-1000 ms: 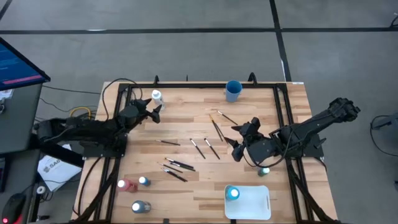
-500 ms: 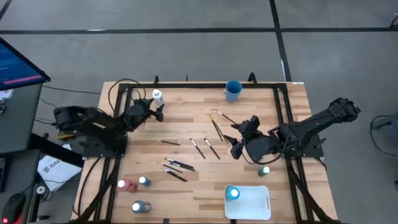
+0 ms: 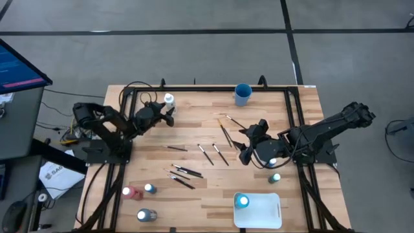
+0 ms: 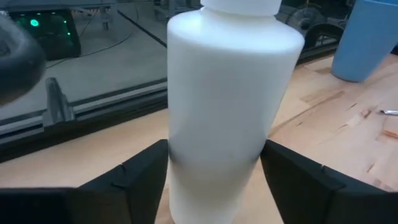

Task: Pick & Place Paint Supplies
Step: Put the large white paint bottle into the white bin

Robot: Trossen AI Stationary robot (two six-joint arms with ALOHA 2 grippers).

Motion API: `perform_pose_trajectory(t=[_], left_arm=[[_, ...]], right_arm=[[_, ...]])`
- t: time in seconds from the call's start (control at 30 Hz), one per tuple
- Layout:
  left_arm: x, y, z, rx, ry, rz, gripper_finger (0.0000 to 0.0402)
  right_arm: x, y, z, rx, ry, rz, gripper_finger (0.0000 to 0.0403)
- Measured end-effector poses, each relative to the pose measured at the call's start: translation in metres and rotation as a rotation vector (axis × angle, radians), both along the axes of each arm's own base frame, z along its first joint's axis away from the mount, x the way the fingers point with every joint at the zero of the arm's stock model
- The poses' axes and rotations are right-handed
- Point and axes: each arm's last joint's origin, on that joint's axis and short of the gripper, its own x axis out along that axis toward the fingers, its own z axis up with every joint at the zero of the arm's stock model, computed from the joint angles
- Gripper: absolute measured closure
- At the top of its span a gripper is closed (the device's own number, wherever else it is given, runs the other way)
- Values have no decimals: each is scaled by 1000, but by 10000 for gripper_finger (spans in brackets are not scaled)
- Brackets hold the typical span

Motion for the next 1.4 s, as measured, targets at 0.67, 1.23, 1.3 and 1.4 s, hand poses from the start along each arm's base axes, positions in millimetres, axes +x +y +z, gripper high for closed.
perform_pose_trajectory(t=[0.67, 1.23, 1.3, 1.4], left_arm=[[15, -18, 19, -13, -135, -241, 226], [26, -66, 63, 42, -376, -502, 225], [31, -66, 64, 33, -361, -511, 225], [37, -67, 65, 18, -332, -524, 225]], right_arm=[[12, -21, 6, -69, 46, 153, 145], [79, -110, 28, -239, -299, 418, 145], [95, -115, 29, -231, -292, 444, 145], [120, -119, 28, -215, -269, 480, 145]])
